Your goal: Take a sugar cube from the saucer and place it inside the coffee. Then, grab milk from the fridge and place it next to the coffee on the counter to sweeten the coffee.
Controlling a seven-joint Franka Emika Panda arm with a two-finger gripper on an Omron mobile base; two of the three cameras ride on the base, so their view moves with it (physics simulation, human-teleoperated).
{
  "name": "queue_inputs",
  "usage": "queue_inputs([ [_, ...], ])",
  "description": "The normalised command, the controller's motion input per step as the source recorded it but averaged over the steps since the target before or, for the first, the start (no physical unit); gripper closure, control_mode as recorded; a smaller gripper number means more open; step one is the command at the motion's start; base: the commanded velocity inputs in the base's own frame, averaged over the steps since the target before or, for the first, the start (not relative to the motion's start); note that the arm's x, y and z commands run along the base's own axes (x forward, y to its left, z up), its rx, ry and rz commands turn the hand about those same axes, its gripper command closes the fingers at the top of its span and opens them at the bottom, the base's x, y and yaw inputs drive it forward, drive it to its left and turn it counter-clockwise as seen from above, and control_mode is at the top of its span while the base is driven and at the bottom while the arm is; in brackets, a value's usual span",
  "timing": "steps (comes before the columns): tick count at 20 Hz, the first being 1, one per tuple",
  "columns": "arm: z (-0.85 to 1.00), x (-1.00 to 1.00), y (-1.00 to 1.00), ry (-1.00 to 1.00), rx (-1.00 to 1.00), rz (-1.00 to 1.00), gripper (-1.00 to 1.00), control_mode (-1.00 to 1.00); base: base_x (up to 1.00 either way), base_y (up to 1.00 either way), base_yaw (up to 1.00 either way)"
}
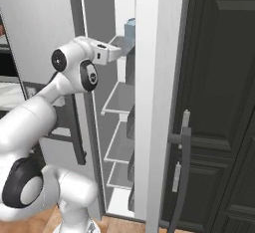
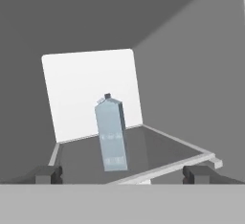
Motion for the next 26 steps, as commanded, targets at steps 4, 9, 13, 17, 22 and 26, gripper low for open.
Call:
queue_inputs([
  [4,0.0,0.56,-0.04,0.02,0.0,0.02,-1.0,-1.0,0.0,0.0,0.0],
  [9,0.0,0.67,-0.19,0.02,0.0,0.13,-1.0,-1.0,0.0,0.0,0.0],
  [13,0.0,0.51,-0.29,0.0,0.02,0.14,-1.0,-1.0,0.0,0.0,0.0],
  [17,0.0,0.28,-0.44,0.0,0.01,0.01,-1.0,-1.0,0.0,0.0,0.0],
  [22,0.0,0.16,-0.37,0.0,0.0,0.0,-1.0,-1.0,0.0,0.0,0.0],
  [26,0.0,0.24,-0.01,0.01,0.0,0.0,-1.0,-1.0,0.0,0.0,0.0],
])
